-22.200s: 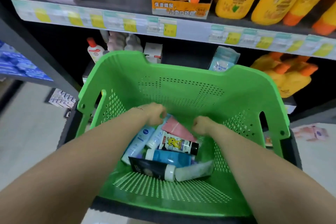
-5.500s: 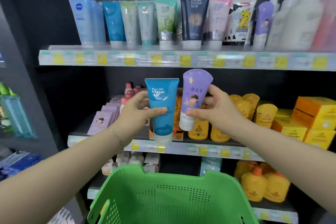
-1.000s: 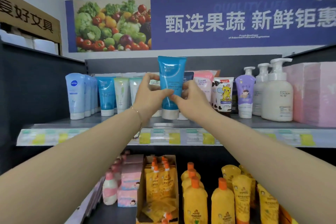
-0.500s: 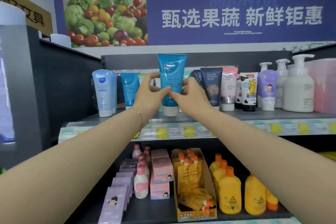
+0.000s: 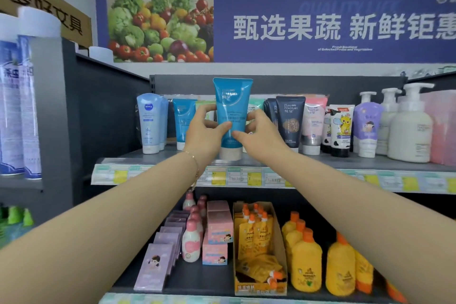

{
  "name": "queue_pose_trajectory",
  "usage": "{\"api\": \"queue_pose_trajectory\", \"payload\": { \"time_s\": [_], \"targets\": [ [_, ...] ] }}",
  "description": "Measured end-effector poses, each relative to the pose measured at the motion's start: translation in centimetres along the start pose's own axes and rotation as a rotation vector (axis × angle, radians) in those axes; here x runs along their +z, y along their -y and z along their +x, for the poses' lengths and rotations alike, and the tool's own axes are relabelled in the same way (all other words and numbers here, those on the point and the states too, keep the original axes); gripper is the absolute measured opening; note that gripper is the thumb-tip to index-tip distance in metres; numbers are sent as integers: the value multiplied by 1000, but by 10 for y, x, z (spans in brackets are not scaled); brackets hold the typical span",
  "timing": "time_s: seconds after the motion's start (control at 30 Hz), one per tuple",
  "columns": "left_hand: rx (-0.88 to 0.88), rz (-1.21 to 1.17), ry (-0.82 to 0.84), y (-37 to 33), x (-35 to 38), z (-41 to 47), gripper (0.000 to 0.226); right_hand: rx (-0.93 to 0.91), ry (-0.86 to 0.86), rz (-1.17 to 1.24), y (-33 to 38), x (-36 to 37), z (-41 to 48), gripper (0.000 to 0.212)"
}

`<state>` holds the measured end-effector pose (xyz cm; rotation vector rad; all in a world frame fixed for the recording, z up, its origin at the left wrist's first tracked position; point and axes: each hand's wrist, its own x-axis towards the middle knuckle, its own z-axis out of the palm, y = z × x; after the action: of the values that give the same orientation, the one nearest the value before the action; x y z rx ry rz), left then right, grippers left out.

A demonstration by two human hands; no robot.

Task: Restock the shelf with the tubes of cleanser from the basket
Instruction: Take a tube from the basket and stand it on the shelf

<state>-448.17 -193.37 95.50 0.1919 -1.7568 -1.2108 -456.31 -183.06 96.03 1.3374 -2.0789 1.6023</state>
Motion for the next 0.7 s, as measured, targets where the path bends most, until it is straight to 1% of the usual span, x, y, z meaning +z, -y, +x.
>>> {"api": "queue_pose_trajectory", "payload": {
  "time_s": [0.1, 0.2, 0.3, 0.5, 0.63, 0.7],
  "targets": [
    [1, 7, -44, -2, 8, -3, 35, -7, 19, 3, -3, -5, 1, 35],
    [-28, -27, -103, 0, 14, -6, 28, -25, 31, -2, -7, -7, 1, 38],
    [-46, -43, -147, 2, 16, -7, 23, -38, 44, 4, -8, -7, 1, 37],
    [-32, -2, -178, 13, 2, 5, 26, -37, 69, 9, -8, 6, 8, 38],
    [-28, 10, -156, 26, -16, 16, 28, -36, 59, -3, -6, 26, 16, 39],
    [-30, 13, -153, 31, -28, 24, 25, -24, 47, 1, -5, 40, 23, 39]
  ]
}}
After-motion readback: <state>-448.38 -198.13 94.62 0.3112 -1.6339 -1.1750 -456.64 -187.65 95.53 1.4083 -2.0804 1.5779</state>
